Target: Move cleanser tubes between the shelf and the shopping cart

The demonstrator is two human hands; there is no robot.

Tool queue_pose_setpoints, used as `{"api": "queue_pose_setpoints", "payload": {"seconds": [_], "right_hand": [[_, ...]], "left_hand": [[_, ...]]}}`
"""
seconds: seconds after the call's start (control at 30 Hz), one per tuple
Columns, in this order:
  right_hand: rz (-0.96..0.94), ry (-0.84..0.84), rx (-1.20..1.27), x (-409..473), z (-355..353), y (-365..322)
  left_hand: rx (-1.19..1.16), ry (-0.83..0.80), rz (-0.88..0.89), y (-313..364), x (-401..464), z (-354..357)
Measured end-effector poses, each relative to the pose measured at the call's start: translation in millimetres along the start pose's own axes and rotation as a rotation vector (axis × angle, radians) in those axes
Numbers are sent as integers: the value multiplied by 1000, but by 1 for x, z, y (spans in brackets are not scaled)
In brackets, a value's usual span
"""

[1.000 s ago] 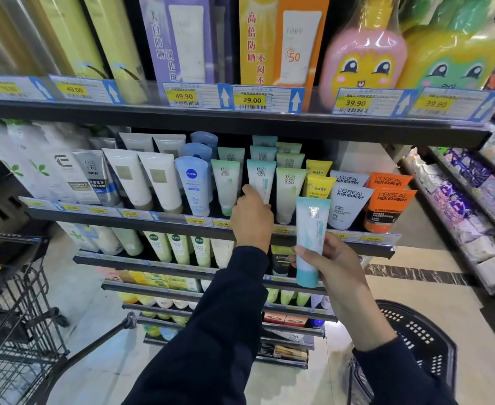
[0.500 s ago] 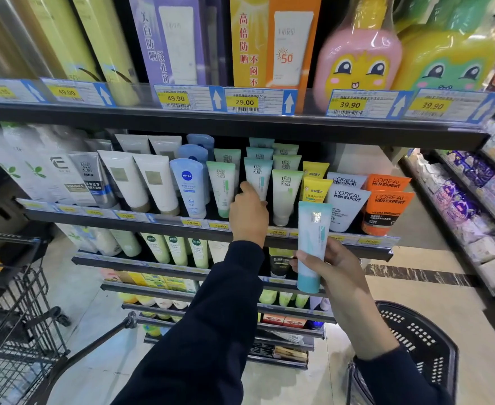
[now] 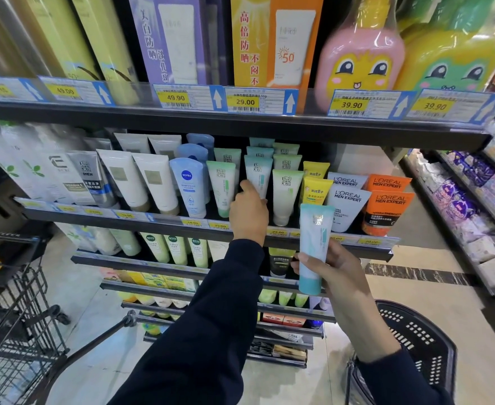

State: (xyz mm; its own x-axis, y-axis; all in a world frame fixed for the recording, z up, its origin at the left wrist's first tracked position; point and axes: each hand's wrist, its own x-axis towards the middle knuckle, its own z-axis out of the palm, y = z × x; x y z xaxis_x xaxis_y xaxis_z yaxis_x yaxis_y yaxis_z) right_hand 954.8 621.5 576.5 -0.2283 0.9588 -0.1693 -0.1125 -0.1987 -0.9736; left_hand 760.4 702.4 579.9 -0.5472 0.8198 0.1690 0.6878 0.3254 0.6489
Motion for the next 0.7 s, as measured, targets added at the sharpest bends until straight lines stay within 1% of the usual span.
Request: {"api": "queue_pose_setpoints", "payload": {"seconds": [0.23, 0.47, 0.7], "right_hand": [[-11, -2, -1, -2, 5, 1], [-38, 17, 9, -1, 15, 2], [-128, 34, -2, 4, 40, -8]], "left_hand": [[12, 26, 24, -4, -4, 1], [58, 39, 94, -9, -19, -5], [127, 121, 317, -33, -38, -31]]}}
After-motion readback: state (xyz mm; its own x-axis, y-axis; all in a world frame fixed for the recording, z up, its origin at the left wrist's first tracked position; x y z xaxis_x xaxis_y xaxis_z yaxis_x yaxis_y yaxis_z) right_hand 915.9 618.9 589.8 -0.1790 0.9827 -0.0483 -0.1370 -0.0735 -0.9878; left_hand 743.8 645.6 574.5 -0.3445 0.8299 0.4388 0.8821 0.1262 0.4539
